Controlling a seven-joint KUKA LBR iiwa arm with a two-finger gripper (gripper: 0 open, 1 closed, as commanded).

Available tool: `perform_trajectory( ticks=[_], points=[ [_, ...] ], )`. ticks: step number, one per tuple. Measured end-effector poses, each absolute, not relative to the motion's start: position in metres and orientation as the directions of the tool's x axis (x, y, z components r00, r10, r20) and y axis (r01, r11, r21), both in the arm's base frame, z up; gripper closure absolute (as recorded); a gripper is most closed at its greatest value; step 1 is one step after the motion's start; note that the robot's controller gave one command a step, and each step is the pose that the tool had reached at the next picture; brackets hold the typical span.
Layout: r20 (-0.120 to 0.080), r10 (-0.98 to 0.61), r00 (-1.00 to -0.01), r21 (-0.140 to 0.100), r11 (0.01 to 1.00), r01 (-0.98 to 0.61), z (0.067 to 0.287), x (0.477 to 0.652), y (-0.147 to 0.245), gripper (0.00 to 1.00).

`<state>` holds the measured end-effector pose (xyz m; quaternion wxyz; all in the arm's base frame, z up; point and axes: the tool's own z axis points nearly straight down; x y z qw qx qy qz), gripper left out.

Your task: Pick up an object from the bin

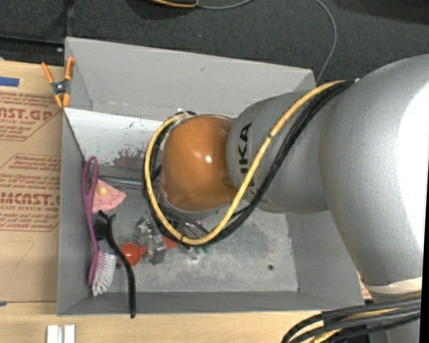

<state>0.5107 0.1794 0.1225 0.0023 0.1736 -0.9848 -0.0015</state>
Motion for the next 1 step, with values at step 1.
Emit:
perform_trajectory(
  ticks=[1],
  points=[
    [0.000,-0.342,-0.940,0.004,0.940,-0.342,0.1465,0.5117,0.1800,1.00]
  ],
)
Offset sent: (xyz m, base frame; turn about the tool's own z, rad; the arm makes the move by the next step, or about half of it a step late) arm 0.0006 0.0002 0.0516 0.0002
